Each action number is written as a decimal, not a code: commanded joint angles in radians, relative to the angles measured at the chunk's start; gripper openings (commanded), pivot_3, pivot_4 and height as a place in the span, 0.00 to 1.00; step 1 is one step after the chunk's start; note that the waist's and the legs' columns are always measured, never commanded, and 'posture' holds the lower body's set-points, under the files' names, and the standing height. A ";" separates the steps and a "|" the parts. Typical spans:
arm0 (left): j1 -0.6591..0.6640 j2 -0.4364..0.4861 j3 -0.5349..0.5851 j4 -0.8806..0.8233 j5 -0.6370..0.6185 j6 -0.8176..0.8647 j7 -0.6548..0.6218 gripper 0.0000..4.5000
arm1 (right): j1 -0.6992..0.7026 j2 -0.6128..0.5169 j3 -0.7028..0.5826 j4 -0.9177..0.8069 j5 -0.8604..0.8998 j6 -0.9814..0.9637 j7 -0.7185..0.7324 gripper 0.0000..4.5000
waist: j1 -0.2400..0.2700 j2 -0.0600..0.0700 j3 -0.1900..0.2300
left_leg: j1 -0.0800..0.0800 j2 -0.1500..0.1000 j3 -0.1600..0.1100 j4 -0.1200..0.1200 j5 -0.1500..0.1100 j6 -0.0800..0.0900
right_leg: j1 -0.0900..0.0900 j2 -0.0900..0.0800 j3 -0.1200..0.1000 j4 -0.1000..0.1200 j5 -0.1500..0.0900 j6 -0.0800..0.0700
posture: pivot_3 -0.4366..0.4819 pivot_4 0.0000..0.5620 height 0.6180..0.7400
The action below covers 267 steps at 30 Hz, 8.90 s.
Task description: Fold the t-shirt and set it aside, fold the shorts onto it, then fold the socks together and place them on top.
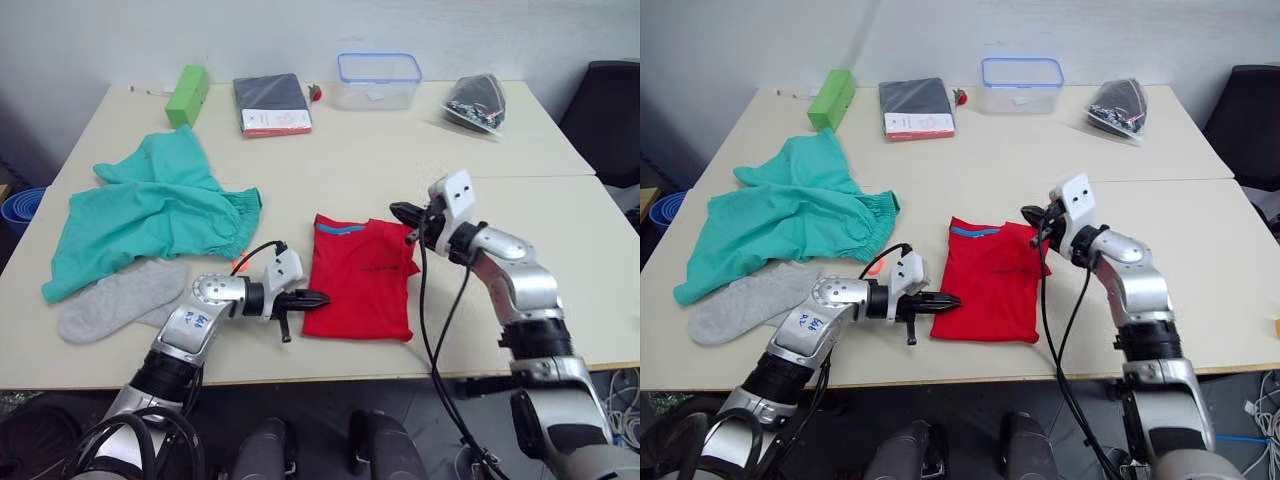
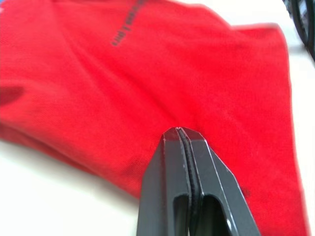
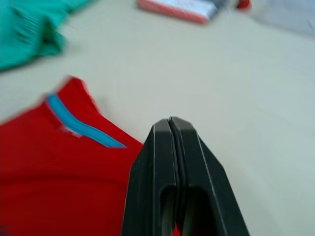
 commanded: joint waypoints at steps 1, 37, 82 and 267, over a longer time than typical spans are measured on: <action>-0.080 -0.035 0.068 -0.029 -0.084 0.091 0.022 0.00 | 0.097 -0.024 0.035 -0.163 0.018 0.057 0.031 0.00 | 0.005 0.000 0.000 | 0.000 0.000 0.000 0.000 0.000 0.000 | 0.000 0.000 0.000 0.000 0.000 0.000 | 0.48 0.27 1.00; -0.245 0.000 0.124 -0.006 -0.139 0.042 -0.188 0.09 | 0.196 -0.163 -0.377 -0.221 0.592 0.961 -0.080 0.21 | 0.008 -0.003 0.001 | -0.001 0.000 0.000 0.001 -0.001 0.001 | 0.000 -0.001 -0.003 -0.004 0.001 -0.001 | 0.48 0.27 1.00; -0.138 0.068 0.172 -0.284 -0.326 0.110 -0.101 1.00 | 0.105 -0.485 -0.158 0.113 0.384 0.892 0.235 0.01 | 0.028 -0.002 0.000 | -0.004 -0.002 0.002 0.000 -0.004 0.005 | -0.001 -0.002 -0.001 -0.009 0.002 0.002 | 0.48 0.27 1.00; 0.369 0.678 0.226 -0.471 -0.121 -0.007 -0.347 0.14 | 0.382 -0.500 0.043 -0.382 0.009 -0.385 0.615 0.00 | 0.013 0.004 0.010 | 0.001 0.004 0.008 0.002 -0.004 -0.001 | -0.002 0.000 -0.007 -0.003 0.000 -0.003 | 0.48 0.27 1.00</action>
